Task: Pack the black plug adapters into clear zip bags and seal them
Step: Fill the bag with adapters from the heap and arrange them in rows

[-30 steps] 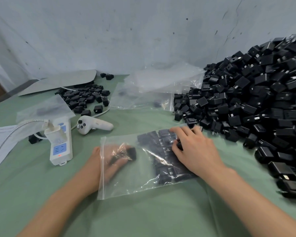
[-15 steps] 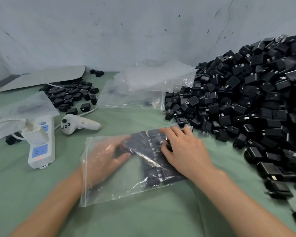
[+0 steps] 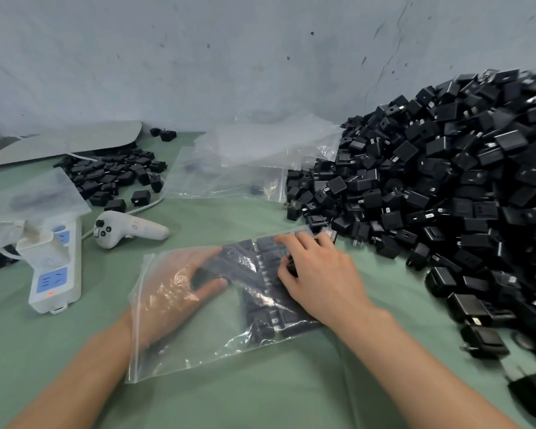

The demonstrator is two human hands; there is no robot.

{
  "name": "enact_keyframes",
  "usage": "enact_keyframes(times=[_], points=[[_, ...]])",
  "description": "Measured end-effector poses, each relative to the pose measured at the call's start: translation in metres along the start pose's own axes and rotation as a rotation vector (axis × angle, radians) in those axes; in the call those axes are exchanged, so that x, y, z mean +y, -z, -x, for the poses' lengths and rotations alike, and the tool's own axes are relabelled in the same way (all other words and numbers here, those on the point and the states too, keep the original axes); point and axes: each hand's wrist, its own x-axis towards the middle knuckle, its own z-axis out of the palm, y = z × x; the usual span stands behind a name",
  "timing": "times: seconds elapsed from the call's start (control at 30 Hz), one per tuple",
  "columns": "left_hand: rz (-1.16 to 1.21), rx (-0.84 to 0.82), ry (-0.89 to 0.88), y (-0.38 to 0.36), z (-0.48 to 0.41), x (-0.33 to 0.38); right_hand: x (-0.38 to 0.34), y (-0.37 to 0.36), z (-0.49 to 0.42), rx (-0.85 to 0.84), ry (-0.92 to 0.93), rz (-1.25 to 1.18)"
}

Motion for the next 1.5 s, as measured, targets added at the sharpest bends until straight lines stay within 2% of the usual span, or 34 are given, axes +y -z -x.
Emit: enact_keyframes(times=[0.23,0.4,0.77,0.93,1.1,1.5], points=[[-0.018,0.044,-0.056,0.003,0.000,0.006,-0.001,0.001,0.000,0.012,-0.007,0.005],[-0.089,-0.030,-0.032,-0.001,0.000,0.002,-0.001,0.001,0.000,0.004,-0.010,0.009],[-0.070,-0.086,-0.004,0.006,-0.002,0.006,0.000,0.002,0.000,-0.043,-0.008,-0.007],[-0.038,-0.061,-0.021,0.007,-0.002,0.006,0.000,0.002,-0.001,-0.045,-0.003,-0.017],[-0.029,0.041,-0.060,0.008,-0.001,0.009,0.001,0.000,0.000,-0.031,0.002,-0.016],[0.145,0.036,-0.103,0.019,0.005,0.008,0.004,0.000,0.000,-0.023,0.018,-0.049]])
